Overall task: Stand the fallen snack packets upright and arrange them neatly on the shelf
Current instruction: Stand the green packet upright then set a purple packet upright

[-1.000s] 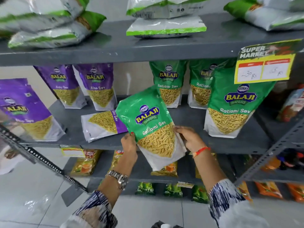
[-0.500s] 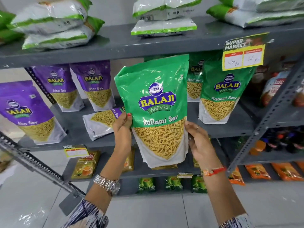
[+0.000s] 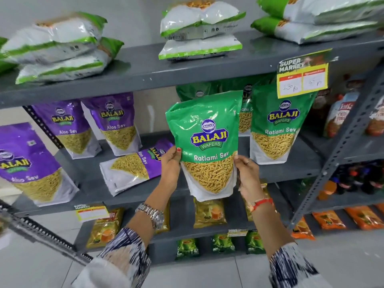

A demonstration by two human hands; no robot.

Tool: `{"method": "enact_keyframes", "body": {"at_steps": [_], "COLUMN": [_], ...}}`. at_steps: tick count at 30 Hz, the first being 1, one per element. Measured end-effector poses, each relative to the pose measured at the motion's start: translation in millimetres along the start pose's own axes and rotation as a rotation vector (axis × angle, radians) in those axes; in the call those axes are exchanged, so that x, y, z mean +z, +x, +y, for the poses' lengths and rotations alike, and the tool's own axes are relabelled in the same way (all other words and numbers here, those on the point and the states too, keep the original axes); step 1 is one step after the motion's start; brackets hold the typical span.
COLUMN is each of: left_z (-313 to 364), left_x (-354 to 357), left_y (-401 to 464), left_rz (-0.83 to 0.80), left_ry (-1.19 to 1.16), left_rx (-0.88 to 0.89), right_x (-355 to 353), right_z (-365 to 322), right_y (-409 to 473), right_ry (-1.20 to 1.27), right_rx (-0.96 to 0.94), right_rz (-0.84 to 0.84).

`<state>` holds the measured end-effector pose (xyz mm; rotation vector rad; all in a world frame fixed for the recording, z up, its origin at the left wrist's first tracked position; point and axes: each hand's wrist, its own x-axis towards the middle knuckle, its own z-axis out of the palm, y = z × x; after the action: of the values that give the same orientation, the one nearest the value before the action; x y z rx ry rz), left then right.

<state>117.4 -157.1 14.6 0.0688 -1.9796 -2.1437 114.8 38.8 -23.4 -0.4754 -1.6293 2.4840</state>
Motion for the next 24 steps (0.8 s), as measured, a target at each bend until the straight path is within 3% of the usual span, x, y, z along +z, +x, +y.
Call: {"method": "enact_keyframes", "body": {"at_steps": [6, 13, 20, 24], "left_z": [-6, -19, -31, -29], "left_x": [34, 56, 53, 51], "left_y": [60, 91, 95, 89], "left_rz": [-0.089, -0.085, -0.094, -0.018], "left_ry": [-0.007, -0.016, -0.046, -0.019], "left_rx": [-0.051, -0.088, -0.066, 0.009], "right_x": [10, 8, 6, 1], "right_z": [-6, 0, 2, 2], "right_y": [65, 118, 121, 102], "right_ry": [0.034, -0.016, -0.061, -0.088], "right_rx": [-0.060, -0.030, -0.101, -0.232], "right_rz": [0.136, 0.206, 0.191, 0.261]}}
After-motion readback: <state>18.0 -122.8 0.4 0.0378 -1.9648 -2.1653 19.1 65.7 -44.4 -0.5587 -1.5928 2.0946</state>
